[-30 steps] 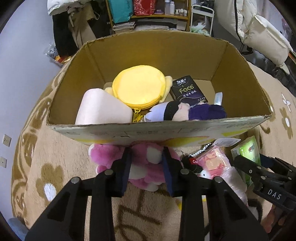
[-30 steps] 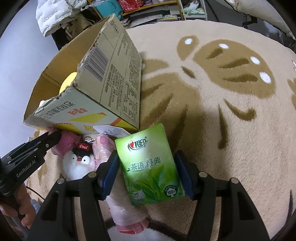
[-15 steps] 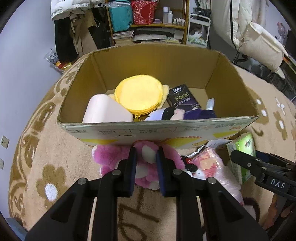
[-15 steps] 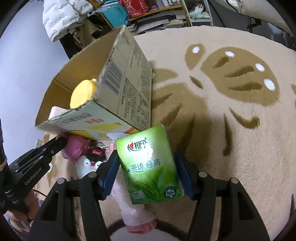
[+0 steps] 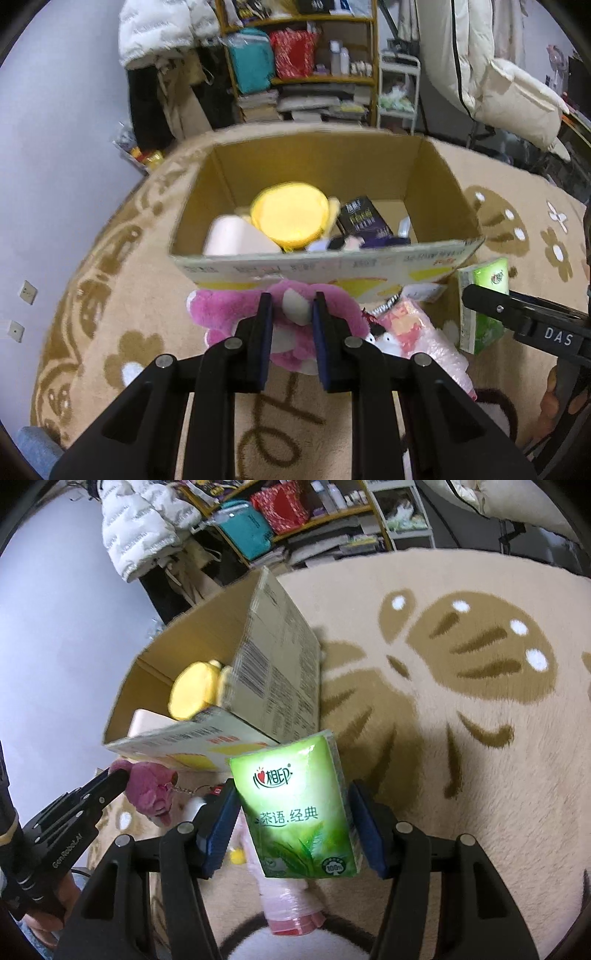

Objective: Organize soft objects
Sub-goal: 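Lift the pink plush and green tissue pack and carry them over the box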

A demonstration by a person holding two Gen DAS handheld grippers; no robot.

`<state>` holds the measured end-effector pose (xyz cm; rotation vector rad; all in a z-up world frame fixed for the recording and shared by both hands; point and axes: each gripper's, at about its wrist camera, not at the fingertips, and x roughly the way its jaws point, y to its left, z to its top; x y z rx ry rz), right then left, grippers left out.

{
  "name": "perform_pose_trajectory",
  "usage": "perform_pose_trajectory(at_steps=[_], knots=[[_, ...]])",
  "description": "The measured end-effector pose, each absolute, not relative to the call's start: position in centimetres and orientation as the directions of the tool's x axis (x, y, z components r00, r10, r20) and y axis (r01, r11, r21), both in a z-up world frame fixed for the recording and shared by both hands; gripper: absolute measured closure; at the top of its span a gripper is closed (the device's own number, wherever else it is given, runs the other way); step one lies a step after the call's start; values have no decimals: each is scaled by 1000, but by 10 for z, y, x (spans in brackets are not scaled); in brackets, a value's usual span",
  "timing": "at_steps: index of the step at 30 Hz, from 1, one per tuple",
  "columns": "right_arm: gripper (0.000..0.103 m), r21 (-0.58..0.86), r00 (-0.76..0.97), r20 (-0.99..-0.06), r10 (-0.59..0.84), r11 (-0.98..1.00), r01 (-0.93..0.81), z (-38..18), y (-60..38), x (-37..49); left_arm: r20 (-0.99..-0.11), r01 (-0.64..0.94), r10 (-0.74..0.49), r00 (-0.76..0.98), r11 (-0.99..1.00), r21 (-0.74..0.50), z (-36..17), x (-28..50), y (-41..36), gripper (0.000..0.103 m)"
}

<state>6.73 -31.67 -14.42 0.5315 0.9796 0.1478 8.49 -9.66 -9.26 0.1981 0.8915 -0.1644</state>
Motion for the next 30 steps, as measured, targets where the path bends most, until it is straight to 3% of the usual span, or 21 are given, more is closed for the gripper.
perform_pose_trajectory(at_steps=[19,30], knots=[[40,428,730,-606,316,903,-36,-41,-306,55,-569,143,-38,822,979,142,9,46,-83,84],[40,390,748,-571,337,914,-114,-24,-278,81,-531,106,-35,847,989,104,23,92,-74,84]])
